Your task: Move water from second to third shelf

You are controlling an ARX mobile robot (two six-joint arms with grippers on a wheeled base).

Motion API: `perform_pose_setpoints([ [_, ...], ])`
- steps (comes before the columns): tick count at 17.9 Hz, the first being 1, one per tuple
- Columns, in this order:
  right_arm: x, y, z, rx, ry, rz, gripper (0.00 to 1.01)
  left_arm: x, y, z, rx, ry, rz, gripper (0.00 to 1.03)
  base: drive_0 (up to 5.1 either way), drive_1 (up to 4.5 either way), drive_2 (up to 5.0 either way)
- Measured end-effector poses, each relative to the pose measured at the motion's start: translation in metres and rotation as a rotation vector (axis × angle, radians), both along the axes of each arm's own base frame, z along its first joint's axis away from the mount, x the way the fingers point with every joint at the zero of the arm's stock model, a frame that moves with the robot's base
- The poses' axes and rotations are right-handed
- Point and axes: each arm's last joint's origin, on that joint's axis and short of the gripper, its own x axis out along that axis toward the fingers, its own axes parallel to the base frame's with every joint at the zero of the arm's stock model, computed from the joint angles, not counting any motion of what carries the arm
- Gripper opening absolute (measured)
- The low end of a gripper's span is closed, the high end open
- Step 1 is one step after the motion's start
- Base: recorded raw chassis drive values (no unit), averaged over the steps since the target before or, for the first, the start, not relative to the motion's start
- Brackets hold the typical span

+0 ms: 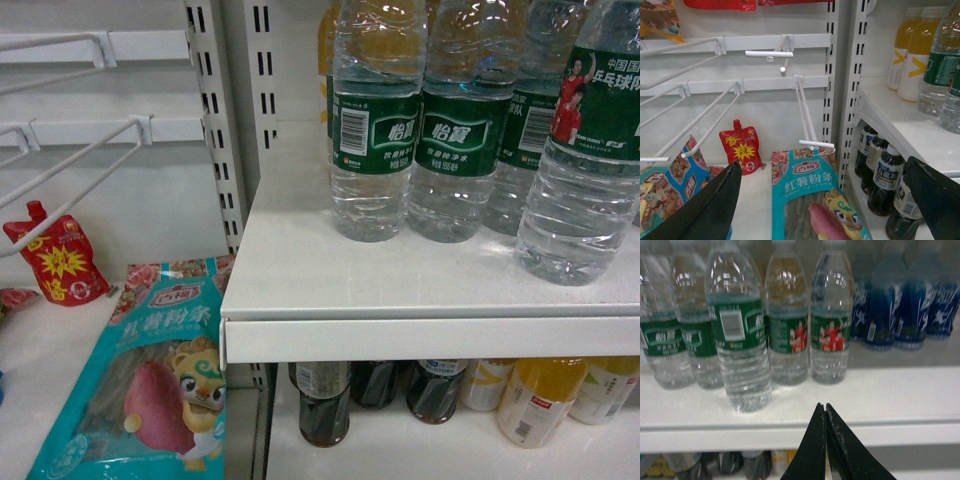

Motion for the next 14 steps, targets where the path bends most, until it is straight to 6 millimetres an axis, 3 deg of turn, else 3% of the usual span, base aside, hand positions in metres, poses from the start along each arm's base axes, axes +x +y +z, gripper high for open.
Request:
perform_pose_setpoints([
  [3,-0.0113,0.0000,-0.0056,-0.002,-0.008,-0.001,0.02,0.0000,0.0000,0.0000,0.000,0.000,0.000,0.98,0.0,0.00,0.0],
  [10,-0.0112,0.0000,-0.0077,-0.002,0.008,0.000,0.02,0.0000,0.0000,0.0000,0.000,0.000,0.000,0.98,0.0,0.00,0.0],
  [14,-0.0112,0.0000,-0.0077,-0.002,0.008,0.000,0.39,0.0000,0.0000,0.0000,0.000,0.000,0.000,0.98,0.0,0.00,0.0],
])
